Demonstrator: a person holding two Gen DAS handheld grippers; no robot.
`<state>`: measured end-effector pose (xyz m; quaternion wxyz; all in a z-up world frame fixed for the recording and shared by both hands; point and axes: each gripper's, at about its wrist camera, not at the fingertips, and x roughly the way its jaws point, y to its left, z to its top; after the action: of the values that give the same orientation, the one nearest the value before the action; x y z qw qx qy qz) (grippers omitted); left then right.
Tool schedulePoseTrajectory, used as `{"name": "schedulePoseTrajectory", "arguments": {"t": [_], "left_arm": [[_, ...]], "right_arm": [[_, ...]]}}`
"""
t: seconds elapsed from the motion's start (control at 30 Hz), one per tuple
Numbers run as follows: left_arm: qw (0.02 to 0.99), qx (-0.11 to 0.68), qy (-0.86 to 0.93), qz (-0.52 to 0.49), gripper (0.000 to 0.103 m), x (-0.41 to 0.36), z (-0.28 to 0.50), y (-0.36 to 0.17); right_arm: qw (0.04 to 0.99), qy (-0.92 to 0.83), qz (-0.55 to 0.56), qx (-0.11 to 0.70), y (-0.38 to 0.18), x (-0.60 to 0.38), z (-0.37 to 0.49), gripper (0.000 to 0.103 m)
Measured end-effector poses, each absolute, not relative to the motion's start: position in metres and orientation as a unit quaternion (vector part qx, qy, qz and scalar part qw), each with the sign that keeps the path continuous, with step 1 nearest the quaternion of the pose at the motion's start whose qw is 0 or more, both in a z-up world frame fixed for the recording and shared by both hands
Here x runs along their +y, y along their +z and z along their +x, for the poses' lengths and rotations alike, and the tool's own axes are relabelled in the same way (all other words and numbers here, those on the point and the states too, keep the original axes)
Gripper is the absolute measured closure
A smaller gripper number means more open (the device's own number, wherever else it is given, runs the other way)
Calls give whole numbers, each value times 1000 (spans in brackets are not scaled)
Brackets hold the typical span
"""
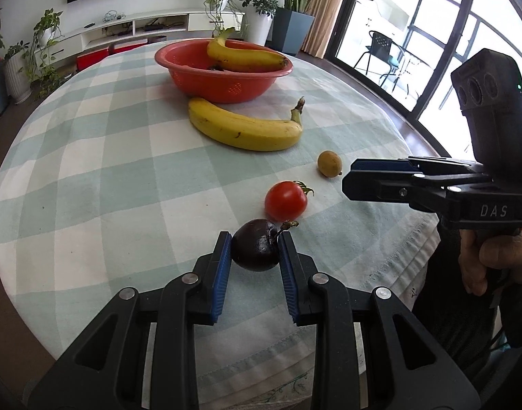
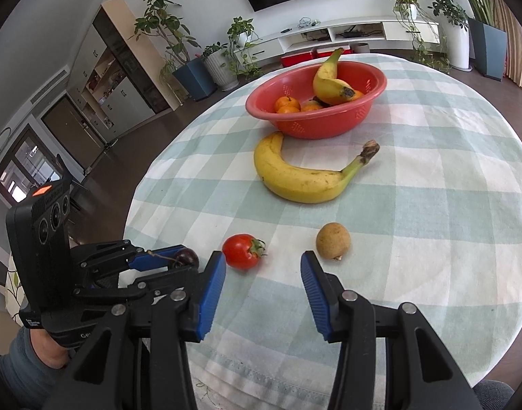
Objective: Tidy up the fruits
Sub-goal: 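Close the right tool around the red tomato while the left tool holds the plum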
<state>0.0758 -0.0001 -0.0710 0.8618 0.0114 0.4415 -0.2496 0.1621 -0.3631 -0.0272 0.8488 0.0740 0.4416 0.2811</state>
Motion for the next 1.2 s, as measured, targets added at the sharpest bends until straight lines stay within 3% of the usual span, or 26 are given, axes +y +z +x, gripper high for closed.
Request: {"name": "schedulePoseTrajectory", "arguments": {"t": [0.5,0.9,1.2], "left_arm": [[867,437,-240,-21,77,26,78,-73],[866,438,-238,-29,77,28,79,-75],[867,438,-236,-29,77,28,79,-76]], "right_arm": [[845,270,-38,461,-40,-301,175,57],[844,253,-60,469,-52,-294,183,66],[842,262,-37,471,-48,-301,181,67]]}}
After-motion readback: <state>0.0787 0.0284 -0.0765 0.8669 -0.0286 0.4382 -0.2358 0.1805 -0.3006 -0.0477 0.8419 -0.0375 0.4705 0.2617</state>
